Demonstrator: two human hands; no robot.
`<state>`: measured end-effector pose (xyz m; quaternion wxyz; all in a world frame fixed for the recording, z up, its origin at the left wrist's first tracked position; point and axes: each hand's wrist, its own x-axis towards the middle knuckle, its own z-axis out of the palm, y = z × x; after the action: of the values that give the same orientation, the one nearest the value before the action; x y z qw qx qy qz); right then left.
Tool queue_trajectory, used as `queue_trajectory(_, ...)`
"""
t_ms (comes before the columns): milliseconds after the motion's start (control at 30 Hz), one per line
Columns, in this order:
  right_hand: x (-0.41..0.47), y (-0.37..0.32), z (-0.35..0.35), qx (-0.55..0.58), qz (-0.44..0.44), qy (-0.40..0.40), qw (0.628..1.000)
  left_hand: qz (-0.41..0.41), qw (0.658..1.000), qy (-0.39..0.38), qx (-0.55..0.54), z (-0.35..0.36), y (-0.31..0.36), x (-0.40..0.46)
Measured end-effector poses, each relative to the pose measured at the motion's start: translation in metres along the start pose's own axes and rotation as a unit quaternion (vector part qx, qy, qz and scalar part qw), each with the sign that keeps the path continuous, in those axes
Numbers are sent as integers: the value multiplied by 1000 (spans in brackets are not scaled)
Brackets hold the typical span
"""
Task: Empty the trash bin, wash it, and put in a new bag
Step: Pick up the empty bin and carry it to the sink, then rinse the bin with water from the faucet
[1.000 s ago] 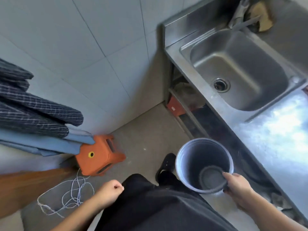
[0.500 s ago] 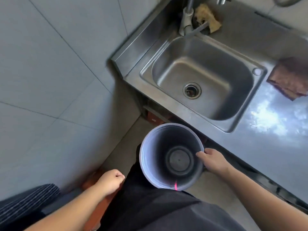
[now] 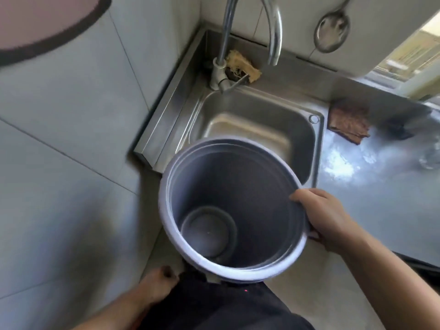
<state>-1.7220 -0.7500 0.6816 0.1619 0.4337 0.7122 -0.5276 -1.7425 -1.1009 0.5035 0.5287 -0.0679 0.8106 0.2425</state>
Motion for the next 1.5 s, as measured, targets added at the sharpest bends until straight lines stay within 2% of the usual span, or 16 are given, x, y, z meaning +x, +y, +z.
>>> queue_trajectory(167, 0, -29, -21, 117, -14, 104, 988, 14, 996, -18, 81, -14, 8, 15)
queue_trajectory(433, 44, -52, -65, 155, -15, 152, 976, 17, 999, 13, 30, -34, 22, 31)
queue_trajectory(767, 122, -59, -102, 243, -23, 103, 964, -9, 995, 39, 92, -21, 62, 38)
queue_trajectory(1000, 181, -49, -104, 237, -10, 71, 969, -26, 986, 127, 103, -3, 103, 49)
queue_trajectory(1233, 220, -33, -73, 224, 41, 53, 972, 2, 989, 79, 124, 0, 127, 44)
queue_trajectory(1500, 241, -19, -48, 209, 86, 57, 972, 43, 989, 59, 130, -34, 135, 43)
